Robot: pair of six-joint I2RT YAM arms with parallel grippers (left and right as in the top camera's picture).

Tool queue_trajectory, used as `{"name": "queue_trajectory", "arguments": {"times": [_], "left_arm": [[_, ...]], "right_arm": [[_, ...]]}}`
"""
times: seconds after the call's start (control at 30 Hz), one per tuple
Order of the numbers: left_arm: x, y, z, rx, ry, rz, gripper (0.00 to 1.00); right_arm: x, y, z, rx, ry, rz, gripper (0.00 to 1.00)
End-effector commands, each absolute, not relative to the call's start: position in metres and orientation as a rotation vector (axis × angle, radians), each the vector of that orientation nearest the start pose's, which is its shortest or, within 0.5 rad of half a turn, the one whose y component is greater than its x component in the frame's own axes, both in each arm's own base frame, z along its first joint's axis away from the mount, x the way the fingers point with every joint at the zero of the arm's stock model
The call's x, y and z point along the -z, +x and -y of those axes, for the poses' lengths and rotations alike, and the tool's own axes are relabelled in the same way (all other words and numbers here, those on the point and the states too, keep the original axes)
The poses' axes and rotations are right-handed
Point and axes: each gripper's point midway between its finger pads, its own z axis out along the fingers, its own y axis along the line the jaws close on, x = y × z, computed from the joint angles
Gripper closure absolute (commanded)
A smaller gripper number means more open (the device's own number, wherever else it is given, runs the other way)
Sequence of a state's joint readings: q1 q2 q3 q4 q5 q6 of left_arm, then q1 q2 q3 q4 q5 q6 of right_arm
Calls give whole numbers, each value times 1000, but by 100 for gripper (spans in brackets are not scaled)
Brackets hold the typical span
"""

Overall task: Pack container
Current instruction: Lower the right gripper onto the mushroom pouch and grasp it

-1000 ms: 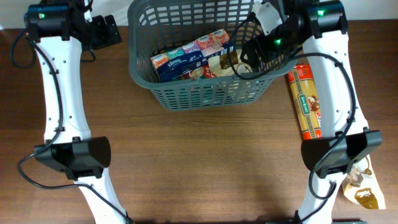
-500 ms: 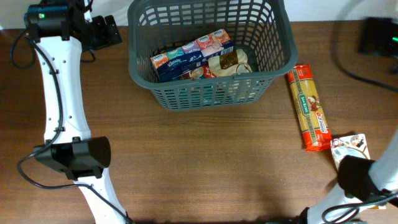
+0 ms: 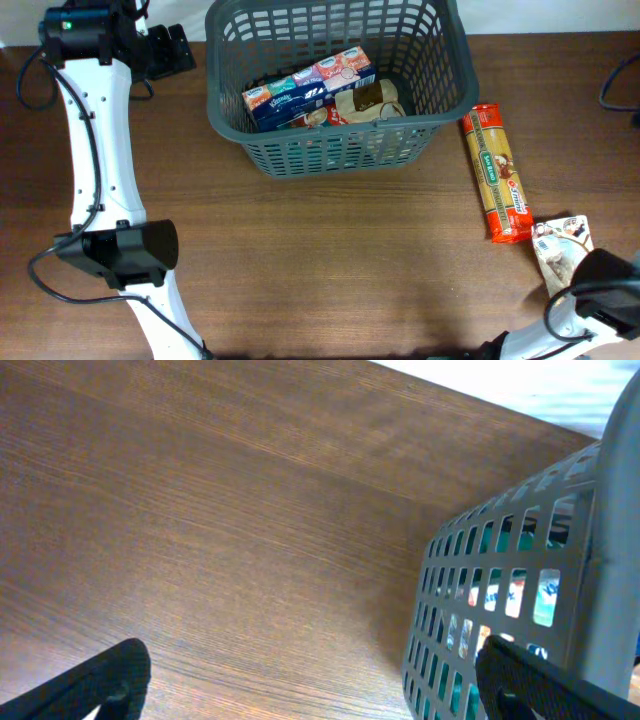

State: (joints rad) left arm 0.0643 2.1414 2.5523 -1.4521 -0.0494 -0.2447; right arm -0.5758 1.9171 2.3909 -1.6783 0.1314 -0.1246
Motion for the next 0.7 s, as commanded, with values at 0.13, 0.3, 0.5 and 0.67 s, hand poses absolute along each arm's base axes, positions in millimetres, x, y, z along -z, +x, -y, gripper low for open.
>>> {"name": "queue_trajectory", "arguments": {"times": [0.13,0.3,0.5,0.67], "left_arm": [[-290,485,-40,8,-427,-2536,1],[-290,485,-41,8,-427,-2536,1],[-290,485,-40,8,-427,-2535,1],[-289,484,-40,8,-427,-2541,1]], "right_arm": [[-187,263,231,174,773,-3123,1],[-140,244,216,87,789,-3254,1],[-106,234,204,12,798,-3304,1],[-102,233,208,57,796,-3308,1]]}}
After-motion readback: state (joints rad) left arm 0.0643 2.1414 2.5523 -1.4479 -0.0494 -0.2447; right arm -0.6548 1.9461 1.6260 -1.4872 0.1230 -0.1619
